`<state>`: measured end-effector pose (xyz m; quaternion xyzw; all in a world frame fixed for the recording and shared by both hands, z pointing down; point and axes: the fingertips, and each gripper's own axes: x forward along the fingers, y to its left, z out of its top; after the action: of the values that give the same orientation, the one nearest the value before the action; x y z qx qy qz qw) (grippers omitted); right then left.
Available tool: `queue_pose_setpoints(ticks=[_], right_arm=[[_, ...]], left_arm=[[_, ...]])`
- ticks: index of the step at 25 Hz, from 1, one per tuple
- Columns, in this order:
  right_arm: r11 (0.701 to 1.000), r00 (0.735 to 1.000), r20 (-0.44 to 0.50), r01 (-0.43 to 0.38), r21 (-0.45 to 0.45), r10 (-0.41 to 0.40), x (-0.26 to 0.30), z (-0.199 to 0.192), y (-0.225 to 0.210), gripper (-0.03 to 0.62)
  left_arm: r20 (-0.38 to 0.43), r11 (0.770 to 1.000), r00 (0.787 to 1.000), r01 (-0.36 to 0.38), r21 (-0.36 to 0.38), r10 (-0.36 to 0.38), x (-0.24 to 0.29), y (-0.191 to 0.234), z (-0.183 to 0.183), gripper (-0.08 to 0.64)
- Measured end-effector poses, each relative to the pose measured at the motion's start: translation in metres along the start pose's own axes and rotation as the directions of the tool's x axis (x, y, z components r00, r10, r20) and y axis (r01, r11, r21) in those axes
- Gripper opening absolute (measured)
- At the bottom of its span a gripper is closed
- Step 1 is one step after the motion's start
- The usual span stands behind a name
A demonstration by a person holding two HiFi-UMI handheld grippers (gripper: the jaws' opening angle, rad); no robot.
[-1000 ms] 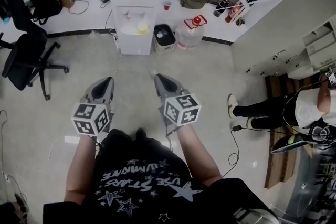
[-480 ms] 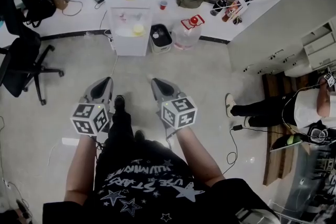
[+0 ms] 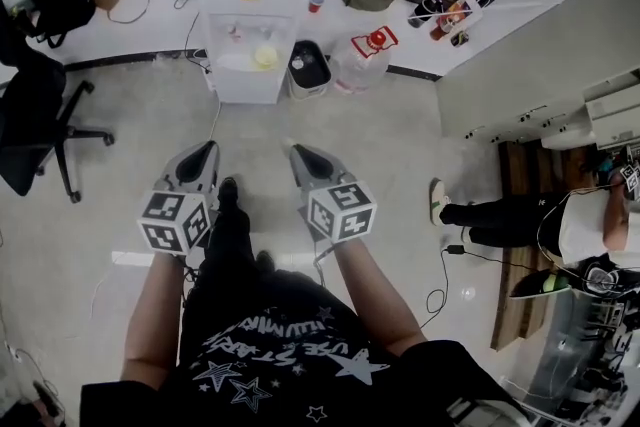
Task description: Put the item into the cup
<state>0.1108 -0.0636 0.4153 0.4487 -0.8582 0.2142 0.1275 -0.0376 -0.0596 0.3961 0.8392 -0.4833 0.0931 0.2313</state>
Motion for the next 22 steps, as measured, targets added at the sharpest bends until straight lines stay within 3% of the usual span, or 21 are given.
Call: queue_pose_setpoints(ticks=[12, 22], right_arm=[[0.994, 0.996, -0.018, 0.085, 0.063, -0.084, 0.121, 0.042, -0.073, 0.002], [0.985, 0.986, -0.076, 0.153, 0.084, -0.147, 0.225, 0.046, -0.111, 0.002]], left_arm=[[-0.062, 1.0, 0.998, 0.019, 0.006, -0.018, 0.101, 0.094, 0.04, 0.003], [-0.137, 0.997, 0.988, 0.065, -0.029, -0.069, 0.185, 0.169, 0.038, 0.003]])
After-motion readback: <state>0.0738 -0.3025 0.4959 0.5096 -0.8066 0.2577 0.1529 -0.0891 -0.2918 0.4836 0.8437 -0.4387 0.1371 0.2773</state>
